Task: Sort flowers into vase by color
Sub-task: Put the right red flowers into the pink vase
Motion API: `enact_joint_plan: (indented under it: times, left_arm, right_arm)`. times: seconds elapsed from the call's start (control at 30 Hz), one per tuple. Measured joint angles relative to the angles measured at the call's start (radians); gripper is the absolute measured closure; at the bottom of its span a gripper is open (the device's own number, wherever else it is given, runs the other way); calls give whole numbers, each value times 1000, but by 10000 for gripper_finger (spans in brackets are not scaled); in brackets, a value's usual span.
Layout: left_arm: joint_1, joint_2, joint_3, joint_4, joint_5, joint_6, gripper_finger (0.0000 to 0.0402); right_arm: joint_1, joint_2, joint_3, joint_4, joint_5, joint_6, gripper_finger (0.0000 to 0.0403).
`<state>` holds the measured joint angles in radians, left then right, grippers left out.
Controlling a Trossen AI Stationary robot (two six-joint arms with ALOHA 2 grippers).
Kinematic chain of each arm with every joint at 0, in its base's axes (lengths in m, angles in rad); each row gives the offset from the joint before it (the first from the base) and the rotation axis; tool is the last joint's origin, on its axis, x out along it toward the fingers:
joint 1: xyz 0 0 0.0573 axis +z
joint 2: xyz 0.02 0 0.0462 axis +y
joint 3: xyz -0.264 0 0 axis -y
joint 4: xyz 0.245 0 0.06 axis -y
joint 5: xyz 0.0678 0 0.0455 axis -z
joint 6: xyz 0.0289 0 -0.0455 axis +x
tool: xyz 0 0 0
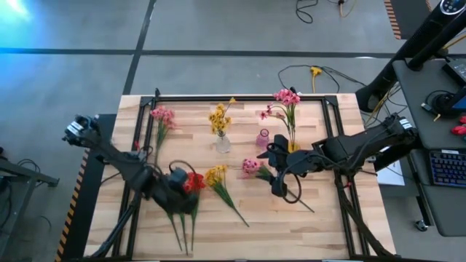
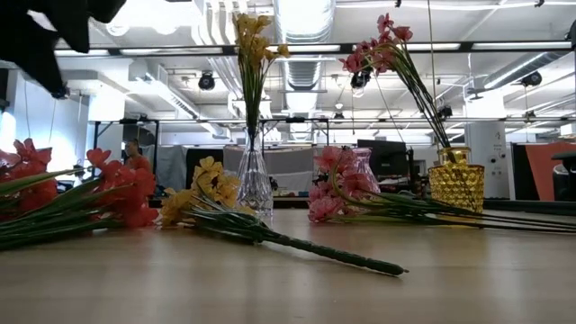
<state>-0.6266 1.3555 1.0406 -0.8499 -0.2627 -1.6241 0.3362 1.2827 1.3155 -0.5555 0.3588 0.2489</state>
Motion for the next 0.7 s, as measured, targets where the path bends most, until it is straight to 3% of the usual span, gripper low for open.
enact_joint_plan:
  times: [0.4, 0.7]
  left_arm:
    - [-47, 359, 241, -105, 25, -45, 164]
    - [-52, 469, 239, -95, 71, -98, 164]
  right_arm:
    - [41, 0, 0, -22, -1, -13, 90]
    - [91, 0, 0, -24, 0, -13, 87]
